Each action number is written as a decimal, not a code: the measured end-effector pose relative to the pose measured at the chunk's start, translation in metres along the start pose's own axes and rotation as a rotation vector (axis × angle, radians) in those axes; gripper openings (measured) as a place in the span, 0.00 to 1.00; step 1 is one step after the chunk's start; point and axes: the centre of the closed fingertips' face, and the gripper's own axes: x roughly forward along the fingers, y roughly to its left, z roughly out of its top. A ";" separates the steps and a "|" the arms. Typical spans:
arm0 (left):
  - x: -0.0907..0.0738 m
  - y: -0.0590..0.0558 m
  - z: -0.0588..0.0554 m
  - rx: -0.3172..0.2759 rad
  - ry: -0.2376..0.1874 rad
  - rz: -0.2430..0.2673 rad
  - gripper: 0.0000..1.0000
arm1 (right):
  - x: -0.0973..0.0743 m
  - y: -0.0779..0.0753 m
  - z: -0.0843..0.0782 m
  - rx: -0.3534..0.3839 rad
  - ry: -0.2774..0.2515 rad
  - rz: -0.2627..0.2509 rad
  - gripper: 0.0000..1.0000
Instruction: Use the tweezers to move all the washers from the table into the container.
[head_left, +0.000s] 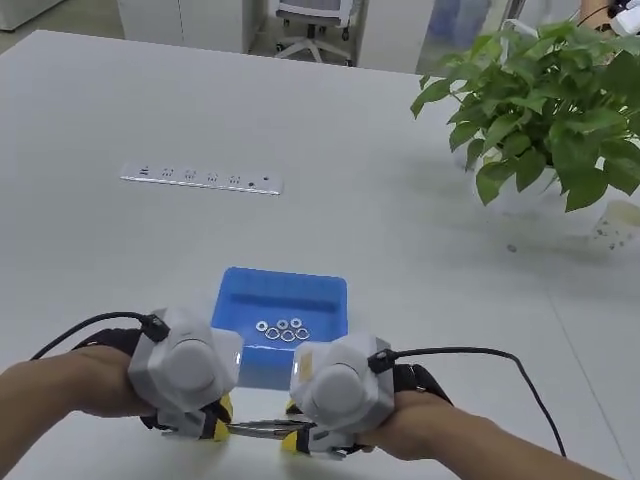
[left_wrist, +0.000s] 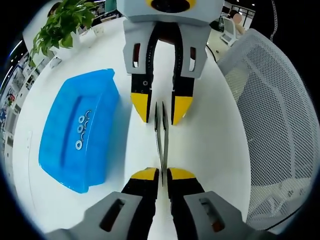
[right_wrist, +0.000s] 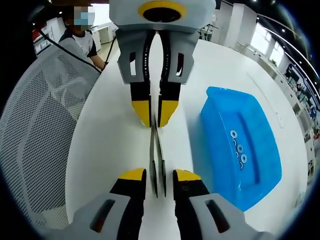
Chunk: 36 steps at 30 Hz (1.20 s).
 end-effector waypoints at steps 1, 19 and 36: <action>-0.001 0.000 -0.001 -0.005 0.001 0.002 0.14 | -0.001 0.000 -0.001 -0.007 0.007 -0.001 0.24; -0.072 -0.008 0.015 -0.266 -0.255 0.181 0.66 | -0.093 -0.034 0.002 0.123 -0.159 -0.301 0.62; -0.125 -0.012 0.025 -0.312 -0.370 0.327 0.97 | -0.148 -0.024 -0.031 0.356 -0.257 -0.376 0.98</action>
